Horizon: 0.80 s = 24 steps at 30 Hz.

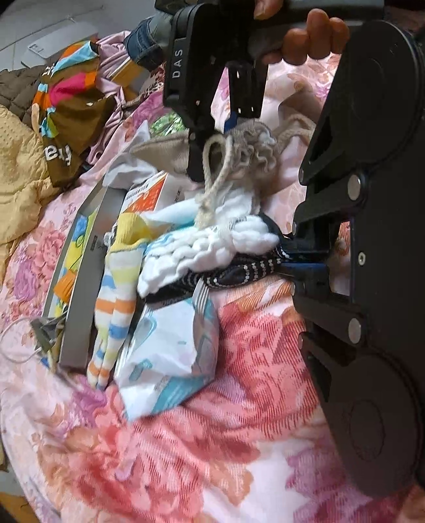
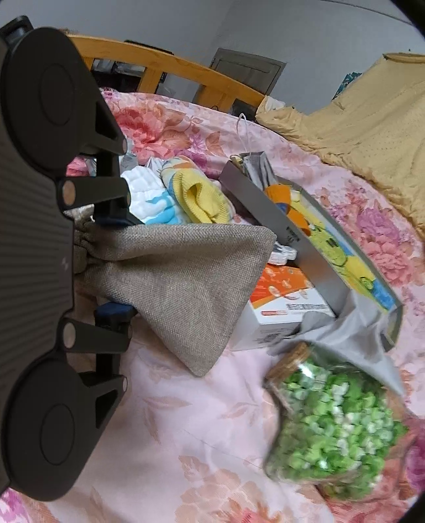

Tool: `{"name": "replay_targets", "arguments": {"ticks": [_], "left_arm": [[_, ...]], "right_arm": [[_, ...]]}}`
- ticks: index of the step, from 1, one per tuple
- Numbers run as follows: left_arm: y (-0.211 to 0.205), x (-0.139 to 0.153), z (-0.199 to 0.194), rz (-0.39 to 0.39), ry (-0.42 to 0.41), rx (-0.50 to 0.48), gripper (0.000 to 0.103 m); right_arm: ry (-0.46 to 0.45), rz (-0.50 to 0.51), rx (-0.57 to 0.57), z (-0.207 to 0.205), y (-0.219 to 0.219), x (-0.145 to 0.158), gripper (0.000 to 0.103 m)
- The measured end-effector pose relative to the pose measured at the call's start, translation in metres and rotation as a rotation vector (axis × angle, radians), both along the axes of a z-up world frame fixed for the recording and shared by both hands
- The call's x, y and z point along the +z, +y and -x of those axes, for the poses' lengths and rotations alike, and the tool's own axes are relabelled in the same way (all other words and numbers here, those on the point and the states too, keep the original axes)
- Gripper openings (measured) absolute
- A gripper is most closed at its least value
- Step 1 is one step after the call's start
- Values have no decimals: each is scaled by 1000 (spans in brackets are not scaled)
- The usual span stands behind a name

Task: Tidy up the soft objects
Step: 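Close the right tool on the beige pouch while the left tool closes on the striped sock, then lift the beige pouch and striped sock and carry them toward the tray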

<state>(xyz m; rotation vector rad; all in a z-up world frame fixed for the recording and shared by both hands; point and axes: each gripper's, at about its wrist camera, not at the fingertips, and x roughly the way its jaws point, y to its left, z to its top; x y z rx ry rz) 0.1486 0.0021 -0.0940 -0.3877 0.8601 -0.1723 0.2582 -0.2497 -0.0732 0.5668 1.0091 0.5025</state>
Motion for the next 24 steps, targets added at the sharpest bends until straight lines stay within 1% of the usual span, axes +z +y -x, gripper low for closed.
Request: {"name": "replay_targets", "arguments": {"ticks": [4, 6, 9, 12, 15, 18, 22, 24], "left_arm": [[1, 8, 7, -59, -22, 35, 4], [1, 13, 11, -100, -45, 57, 4], [-1, 21, 17, -184, -94, 102, 3], [1, 26, 22, -237, -135, 147, 3], [4, 33, 26, -241, -177, 172, 3], [2, 43, 31, -247, -243, 176, 3], [-2, 52, 37, -231, -345, 181, 3], [-3, 57, 41, -208, -387, 180, 3]], "right_arm": [[-95, 120, -18, 10, 4, 14, 33], [-136, 148, -21, 13, 6, 19, 31], [-179, 176, -18, 17, 11, 24, 29], [-224, 190, -3, 21, 16, 29, 28], [-279, 209, 17, 26, 22, 34, 28], [-324, 218, 35, 30, 27, 38, 28], [-362, 222, 51, 33, 30, 41, 28], [-385, 227, 59, 36, 31, 43, 28]]}}
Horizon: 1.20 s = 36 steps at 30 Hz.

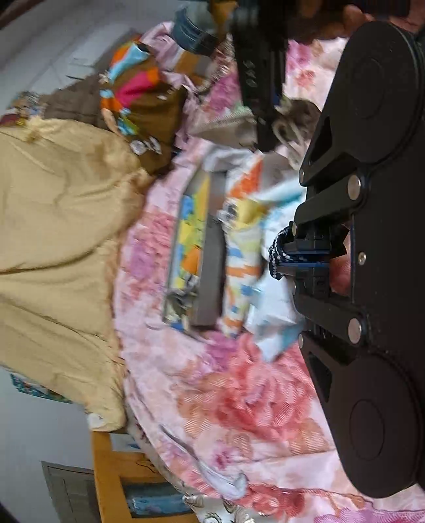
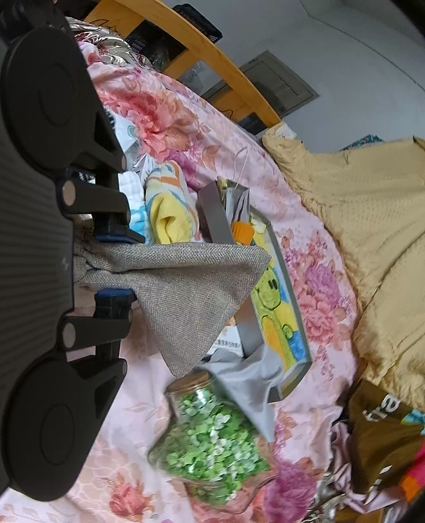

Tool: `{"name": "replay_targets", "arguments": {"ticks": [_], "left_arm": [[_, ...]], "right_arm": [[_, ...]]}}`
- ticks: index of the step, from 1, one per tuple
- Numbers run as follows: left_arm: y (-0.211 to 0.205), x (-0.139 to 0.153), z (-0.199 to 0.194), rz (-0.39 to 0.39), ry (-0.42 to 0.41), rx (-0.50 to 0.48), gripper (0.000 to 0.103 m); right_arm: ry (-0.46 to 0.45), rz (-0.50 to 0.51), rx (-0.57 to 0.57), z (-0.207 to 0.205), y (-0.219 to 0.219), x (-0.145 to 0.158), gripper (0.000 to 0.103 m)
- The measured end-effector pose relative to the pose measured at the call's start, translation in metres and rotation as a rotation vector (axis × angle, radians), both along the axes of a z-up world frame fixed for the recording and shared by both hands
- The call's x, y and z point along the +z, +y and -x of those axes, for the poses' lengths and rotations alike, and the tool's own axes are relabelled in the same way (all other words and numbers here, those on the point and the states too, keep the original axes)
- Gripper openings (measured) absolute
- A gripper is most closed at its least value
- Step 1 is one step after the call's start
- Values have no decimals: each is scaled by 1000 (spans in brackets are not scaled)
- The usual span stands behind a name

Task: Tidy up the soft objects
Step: 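Lift the beige pouch and striped sock and carry them toward the tray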

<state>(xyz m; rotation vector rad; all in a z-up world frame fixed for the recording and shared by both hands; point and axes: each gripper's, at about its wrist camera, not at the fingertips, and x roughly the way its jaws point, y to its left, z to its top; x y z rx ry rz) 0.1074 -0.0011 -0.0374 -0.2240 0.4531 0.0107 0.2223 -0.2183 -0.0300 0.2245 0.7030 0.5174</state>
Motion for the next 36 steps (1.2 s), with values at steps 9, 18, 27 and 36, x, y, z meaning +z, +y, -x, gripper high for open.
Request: {"name": "replay_targets", "arguments": {"ticks": [9, 18, 27, 36], "left_arm": [[0, 14, 2, 38, -116, -38, 3], [2, 31, -21, 59, -149, -55, 4], [13, 50, -67, 103, -183, -16, 4], [17, 66, -137, 92, -208, -14, 4]], "right_arm": [[-127, 16, 44, 14, 9, 11, 28], [-191, -12, 26, 6, 6, 17, 28], [-244, -60, 12, -22, 7, 25, 28], [-311, -111, -11, -84, 12, 40, 28]]}}
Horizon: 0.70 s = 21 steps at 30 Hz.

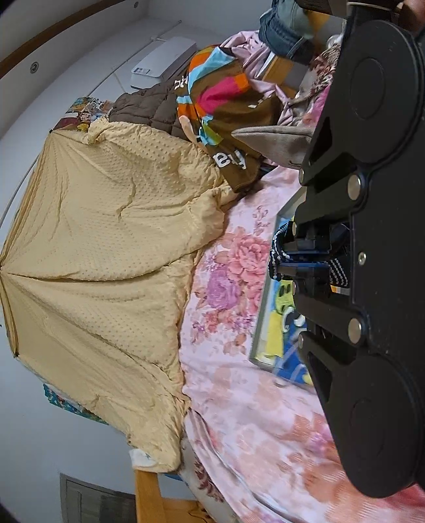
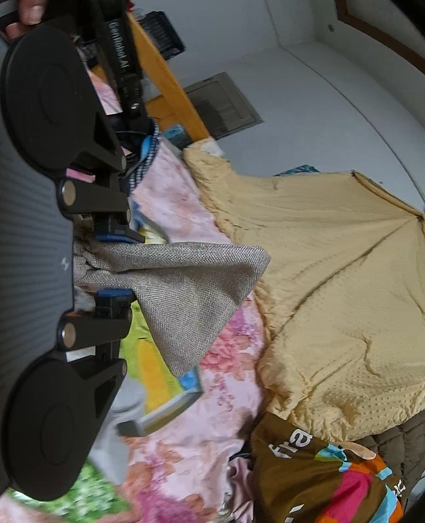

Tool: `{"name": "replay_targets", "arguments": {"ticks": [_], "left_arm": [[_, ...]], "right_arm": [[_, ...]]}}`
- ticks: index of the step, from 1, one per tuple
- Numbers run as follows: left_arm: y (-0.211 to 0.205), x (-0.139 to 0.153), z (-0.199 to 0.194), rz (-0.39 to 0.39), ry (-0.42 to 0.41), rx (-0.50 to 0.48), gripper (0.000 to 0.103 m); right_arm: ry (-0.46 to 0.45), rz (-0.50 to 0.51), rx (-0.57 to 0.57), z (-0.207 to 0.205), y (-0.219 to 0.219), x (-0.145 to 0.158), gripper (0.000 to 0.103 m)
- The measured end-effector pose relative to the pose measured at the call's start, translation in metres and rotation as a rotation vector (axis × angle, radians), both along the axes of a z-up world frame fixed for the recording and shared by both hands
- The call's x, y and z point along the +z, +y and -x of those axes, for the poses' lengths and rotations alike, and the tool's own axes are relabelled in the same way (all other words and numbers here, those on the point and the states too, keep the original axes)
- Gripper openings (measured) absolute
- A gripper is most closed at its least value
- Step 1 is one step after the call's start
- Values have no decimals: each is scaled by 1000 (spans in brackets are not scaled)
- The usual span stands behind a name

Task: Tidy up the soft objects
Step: 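Lift the beige pouch and striped sock and carry them toward the tray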

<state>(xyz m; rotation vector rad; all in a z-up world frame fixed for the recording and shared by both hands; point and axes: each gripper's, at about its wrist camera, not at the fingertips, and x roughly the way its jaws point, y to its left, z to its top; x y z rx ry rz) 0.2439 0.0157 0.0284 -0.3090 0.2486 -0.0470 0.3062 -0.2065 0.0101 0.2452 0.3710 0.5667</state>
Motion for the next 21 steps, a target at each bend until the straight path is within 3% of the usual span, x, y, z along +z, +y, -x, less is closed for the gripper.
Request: {"name": "replay_targets", "arguments": {"ticks": [10, 21], "left_arm": [[0, -2, -69, -10, 8, 5, 4], [-1, -24, -131, 37, 70, 27, 4]], "right_arm": [[-46, -70, -36, -68, -5, 7, 28], [-74, -103, -57, -120, 1, 0, 29]]}}
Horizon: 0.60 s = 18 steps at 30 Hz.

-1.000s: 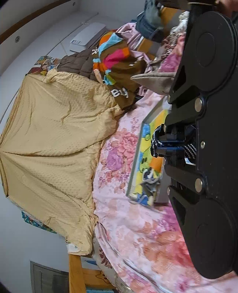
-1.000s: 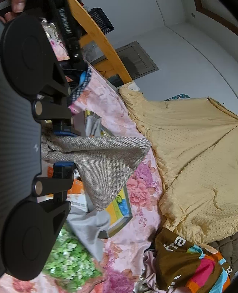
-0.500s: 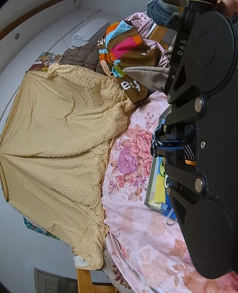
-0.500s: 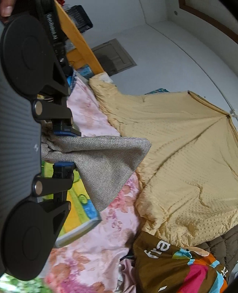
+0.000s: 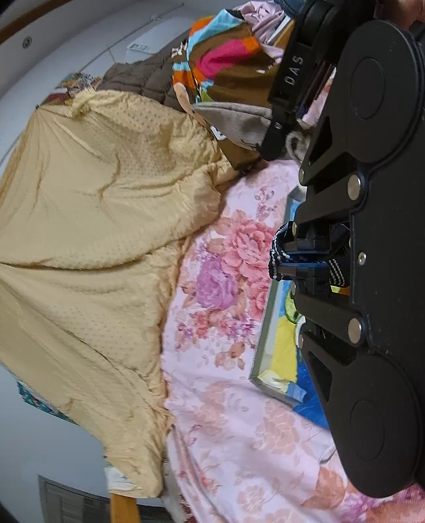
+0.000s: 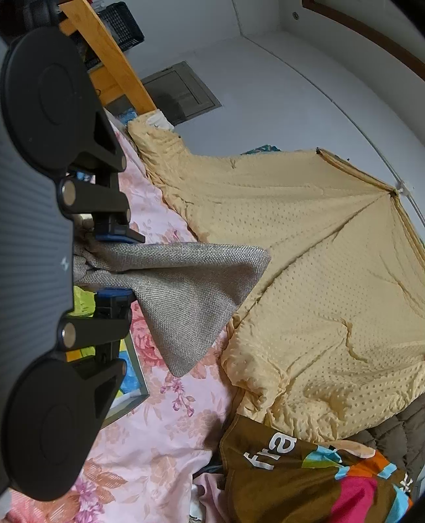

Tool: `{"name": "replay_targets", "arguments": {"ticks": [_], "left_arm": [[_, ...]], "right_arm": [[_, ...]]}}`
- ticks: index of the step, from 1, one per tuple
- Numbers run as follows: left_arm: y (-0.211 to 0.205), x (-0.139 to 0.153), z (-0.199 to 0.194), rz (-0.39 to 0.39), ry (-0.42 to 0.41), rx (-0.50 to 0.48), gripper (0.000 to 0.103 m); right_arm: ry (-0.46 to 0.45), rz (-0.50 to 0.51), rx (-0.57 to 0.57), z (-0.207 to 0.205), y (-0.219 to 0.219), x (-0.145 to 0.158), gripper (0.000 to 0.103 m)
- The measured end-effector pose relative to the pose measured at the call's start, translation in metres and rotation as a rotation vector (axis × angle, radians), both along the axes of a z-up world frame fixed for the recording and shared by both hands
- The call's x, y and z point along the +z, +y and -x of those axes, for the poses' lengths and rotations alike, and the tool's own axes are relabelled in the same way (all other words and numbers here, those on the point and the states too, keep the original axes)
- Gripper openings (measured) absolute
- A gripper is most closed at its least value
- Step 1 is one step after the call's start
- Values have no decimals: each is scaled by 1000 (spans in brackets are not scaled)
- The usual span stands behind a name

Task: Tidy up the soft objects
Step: 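Lift the beige pouch and striped sock and carry them toward the tray, then lower the right tool with the pouch while the left tool lowers the sock into the tray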

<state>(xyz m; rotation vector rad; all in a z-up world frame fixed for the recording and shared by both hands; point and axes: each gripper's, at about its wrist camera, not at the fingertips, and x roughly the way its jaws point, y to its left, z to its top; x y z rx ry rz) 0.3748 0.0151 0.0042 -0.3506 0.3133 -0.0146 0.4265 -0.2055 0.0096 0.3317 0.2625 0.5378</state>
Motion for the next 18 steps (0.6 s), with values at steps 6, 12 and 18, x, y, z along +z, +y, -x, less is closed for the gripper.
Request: {"name": "replay_targets", "arguments": {"ticks": [6, 12, 18], "left_arm": [[-1, -19, -15, 1, 44, -7, 4], [-2, -34, -24, 31, 93, -25, 4], [-1, -43, -32, 52, 132, -16, 4]], "right_arm": [[43, 5, -22, -17, 0, -16, 29], [134, 84, 5, -27, 8, -25, 30], [225, 182, 30, -33, 24, -40, 30]]}}
